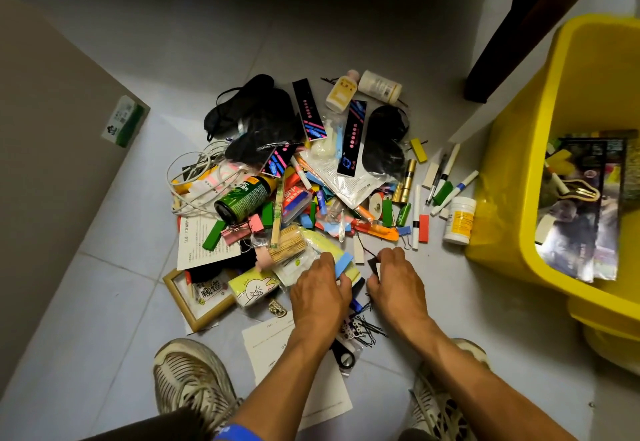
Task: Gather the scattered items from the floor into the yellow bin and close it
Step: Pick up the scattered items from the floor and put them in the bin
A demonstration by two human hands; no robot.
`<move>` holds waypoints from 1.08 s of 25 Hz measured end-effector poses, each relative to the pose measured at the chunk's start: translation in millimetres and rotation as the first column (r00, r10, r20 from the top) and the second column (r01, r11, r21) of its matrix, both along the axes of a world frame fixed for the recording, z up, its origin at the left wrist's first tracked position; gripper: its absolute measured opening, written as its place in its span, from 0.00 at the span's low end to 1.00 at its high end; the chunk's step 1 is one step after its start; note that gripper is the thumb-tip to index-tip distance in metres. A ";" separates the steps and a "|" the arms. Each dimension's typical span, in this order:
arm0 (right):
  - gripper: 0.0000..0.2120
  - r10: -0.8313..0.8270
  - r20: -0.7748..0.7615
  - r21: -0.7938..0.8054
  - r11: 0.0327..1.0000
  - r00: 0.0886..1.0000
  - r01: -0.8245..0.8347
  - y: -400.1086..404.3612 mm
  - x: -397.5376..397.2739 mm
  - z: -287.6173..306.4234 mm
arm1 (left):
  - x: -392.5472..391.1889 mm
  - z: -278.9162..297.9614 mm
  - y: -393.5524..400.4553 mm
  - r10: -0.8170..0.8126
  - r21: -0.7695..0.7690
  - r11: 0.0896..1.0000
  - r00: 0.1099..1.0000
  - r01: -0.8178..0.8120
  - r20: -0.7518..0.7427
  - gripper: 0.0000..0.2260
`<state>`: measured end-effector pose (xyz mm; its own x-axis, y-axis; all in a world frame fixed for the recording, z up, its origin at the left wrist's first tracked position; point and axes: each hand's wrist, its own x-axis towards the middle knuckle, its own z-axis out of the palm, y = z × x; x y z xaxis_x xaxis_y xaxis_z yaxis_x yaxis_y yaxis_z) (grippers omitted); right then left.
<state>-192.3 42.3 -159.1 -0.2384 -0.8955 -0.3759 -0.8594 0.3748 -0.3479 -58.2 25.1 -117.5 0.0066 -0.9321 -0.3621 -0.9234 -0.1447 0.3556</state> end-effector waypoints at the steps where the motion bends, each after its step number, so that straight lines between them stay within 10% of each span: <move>1: 0.15 0.041 -0.046 -0.017 0.999 0.998 -0.041 2.0 -0.3 -0.9 | 1.0 0.9 -0.7 0.019 0.010 1.000 1.000 -0.018 -0.021 0.09; 4: 0.17 0.093 -0.008 -0.005 0.996 0.996 -0.093 5.8 -8.2 -0.6 | 5.8 3.5 1.4 0.110 0.050 0.993 0.991 -0.107 -0.077 0.11; 7: 0.15 -0.219 0.340 0.151 0.973 0.914 0.177 -2.6 -18.5 8.6 | 8.2 10.0 3.3 0.299 0.238 0.943 0.911 -0.235 -0.286 0.12; 10: 0.12 -0.684 0.705 0.550 0.695 0.187 0.464 -10.7 -27.0 43.4 | 3.7 29.8 3.1 0.622 0.550 0.769 0.581 -0.326 -0.525 0.08; 12: 0.14 -0.625 0.740 0.665 0.625 -0.248 0.408 -6.6 -33.1 78.5 | -5.9 47.6 -2.2 0.634 0.581 0.762 0.509 -0.285 -0.583 0.07; 14: 0.16 -0.453 0.765 0.634 0.657 -0.458 0.408 1.5 -52.7 122.1 | -35.1 79.5 -11.4 0.555 0.533 0.821 0.507 -0.205 -0.659 0.09; 22: 0.10 -0.220 0.859 0.512 0.343 -0.463 0.787 1.8 -174.0 235.4 | -206.2 194.1 -50.1 0.440 0.542 0.835 0.472 0.098 -0.764 0.10; 27: 0.14 -0.245 0.889 0.449 0.295 -0.388 0.843 0.5 -176.7 219.3 | -185.4 183.2 -42.5 0.456 0.491 0.871 0.405 -0.021 -0.792 0.10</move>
